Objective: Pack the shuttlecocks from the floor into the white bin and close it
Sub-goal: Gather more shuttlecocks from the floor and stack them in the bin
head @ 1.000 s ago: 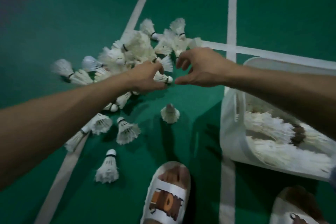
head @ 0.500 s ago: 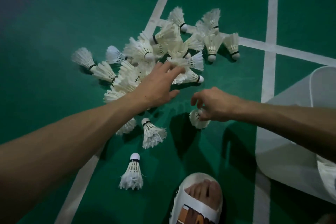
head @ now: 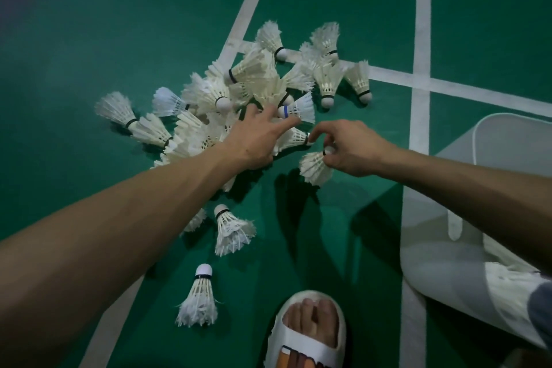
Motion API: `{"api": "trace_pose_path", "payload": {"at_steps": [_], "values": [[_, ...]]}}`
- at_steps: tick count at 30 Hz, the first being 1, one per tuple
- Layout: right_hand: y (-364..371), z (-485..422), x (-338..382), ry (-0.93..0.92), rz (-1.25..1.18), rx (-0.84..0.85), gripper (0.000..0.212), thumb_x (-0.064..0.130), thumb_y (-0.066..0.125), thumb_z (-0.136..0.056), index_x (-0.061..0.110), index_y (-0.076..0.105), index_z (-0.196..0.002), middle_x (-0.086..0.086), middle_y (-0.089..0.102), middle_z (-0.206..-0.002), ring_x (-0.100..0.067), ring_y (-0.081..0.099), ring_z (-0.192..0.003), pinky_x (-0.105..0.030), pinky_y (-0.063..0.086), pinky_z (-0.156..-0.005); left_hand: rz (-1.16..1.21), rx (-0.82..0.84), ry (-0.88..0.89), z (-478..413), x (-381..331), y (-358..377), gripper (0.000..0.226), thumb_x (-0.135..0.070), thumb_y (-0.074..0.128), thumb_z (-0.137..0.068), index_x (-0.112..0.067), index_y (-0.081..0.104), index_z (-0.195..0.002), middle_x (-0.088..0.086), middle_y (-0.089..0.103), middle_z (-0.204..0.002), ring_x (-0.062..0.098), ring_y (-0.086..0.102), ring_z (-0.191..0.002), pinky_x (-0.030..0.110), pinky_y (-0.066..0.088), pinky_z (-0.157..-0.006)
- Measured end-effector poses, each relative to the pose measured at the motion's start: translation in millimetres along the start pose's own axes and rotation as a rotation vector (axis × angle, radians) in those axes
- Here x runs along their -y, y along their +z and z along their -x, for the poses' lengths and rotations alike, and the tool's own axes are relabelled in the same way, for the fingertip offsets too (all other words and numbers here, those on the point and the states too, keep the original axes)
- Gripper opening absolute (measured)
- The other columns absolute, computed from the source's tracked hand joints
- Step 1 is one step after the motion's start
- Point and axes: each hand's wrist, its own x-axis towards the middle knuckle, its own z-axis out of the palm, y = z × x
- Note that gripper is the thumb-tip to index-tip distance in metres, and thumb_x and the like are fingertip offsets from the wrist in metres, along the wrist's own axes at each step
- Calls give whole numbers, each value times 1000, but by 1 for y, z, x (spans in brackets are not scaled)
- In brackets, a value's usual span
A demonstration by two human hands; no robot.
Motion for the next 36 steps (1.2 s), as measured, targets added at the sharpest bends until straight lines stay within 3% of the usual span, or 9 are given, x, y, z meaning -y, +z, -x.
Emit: {"api": "trace_pose_path", "payload": {"at_steps": [7, 11, 14, 17, 23, 26, 30, 34, 36], "values": [[-15, 8, -9, 56, -146, -65, 41, 15, 70, -79, 21, 63, -118, -3, 65, -117, -13, 57, -88, -23, 42, -73, 127, 69, -47, -13, -11, -8, 63, -41, 70, -76, -39, 43, -133, 5, 36, -132, 35, 33, -121, 46, 36, -102], [-18, 11, -13, 73, -166, -85, 42, 17, 74, -79, 21, 62, -119, -2, 66, -118, -14, 59, -90, -22, 43, -74, 142, 98, -43, -20, -20, -2, 73, -68, 67, -68, -28, 49, -126, 5, 36, -139, 34, 34, -124, 47, 33, -105], [-18, 13, -16, 78, -187, -98, 44, 20, 78, -76, 20, 63, -117, -1, 68, -115, -15, 63, -95, -26, 50, -81, 216, 40, -108, -28, -27, -2, 57, -65, 64, -74, -24, 57, -112, 7, 35, -142, 34, 38, -124, 47, 32, -104], [-20, 15, -20, 90, -224, -105, 45, 25, 81, -73, 20, 64, -115, -3, 69, -112, -17, 64, -98, -33, 53, -87, 203, 23, -88, -36, -32, -4, 34, -55, 61, -81, -26, 53, -97, 4, 57, -122, 26, 49, -111, 41, 31, -95], [-23, 17, -31, 123, -274, -134, 35, 32, 78, -77, 25, 66, -109, -5, 68, -107, -19, 61, -94, -26, 46, -79, 62, 170, 68, -39, -39, -6, 49, -39, 62, -86, -36, 49, -133, 3, 39, -146, 19, 30, -137, 49, 10, -112], [-23, 15, -32, 121, -289, -145, 30, 37, 74, -81, 25, 66, -107, -7, 66, -111, -22, 60, -100, -26, 44, -80, 10, 215, 116, -40, -42, -4, 50, -38, 68, -83, -35, 55, -131, 7, 45, -138, 22, 39, -129, 43, 23, -111], [-27, 15, -29, 72, -309, -159, 25, 35, 63, -91, 23, 63, -113, -6, 64, -114, -22, 60, -100, -26, 42, -79, 225, 123, 40, -36, -39, -11, 45, -29, 76, -77, -30, 64, -121, 7, 59, -127, 23, 55, -112, 34, 43, -99], [-31, 18, -28, 36, -317, -187, 21, 36, 47, -99, 22, 53, -114, 0, 55, -102, -16, 56, -74, -29, 39, -62, 508, 25, -33, -18, -41, -27, 42, -32, 77, -77, -26, 68, -117, 4, 58, -131, 17, 54, -116, 23, 36, -94], [-33, 20, -29, 31, -326, -210, 20, 36, 41, -101, 21, 49, -112, 1, 54, -102, -14, 54, -73, -29, 36, -59, 694, 23, -83, -10, -44, -36, 43, -34, 78, -75, -27, 67, -116, 0, 54, -136, 16, 49, -124, 30, 32, -102]]}}
